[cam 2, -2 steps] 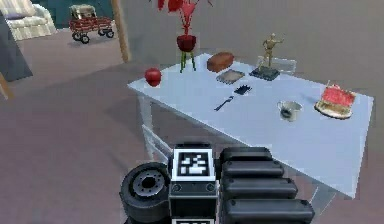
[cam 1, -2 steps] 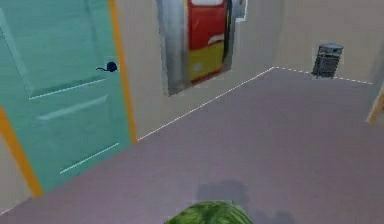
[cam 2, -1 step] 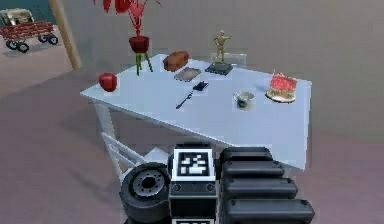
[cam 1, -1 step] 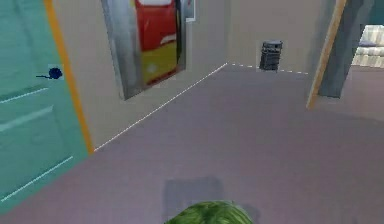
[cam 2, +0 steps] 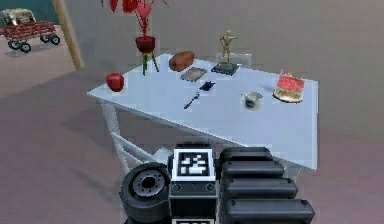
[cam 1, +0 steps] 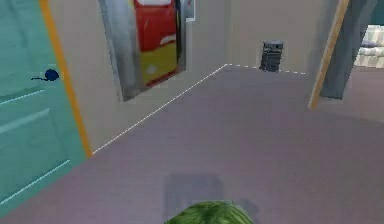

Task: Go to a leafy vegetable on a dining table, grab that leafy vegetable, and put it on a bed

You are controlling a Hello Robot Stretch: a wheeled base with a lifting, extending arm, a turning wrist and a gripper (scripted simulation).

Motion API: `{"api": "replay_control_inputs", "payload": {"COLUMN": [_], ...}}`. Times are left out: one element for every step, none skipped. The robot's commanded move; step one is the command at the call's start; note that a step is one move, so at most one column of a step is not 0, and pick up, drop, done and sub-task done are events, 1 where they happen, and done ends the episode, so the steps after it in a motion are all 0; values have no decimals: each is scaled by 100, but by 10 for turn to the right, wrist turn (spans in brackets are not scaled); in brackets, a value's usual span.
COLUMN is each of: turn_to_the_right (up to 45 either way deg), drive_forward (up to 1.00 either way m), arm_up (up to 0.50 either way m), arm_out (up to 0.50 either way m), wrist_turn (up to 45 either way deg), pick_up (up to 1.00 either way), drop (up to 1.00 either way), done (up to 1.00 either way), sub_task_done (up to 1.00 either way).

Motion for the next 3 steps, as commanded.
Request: {"api": "replay_control_inputs", "payload": {"turn_to_the_right": [270,0,360], "drive_forward": [0,100,0], "arm_up": [0,0,0], "arm_out": [0,0,0], "wrist_turn": [0,0,0], "pick_up": [0,0,0], "drop": [0,0,0], "done": [0,0,0], "sub_task_done": [0,0,0]}}
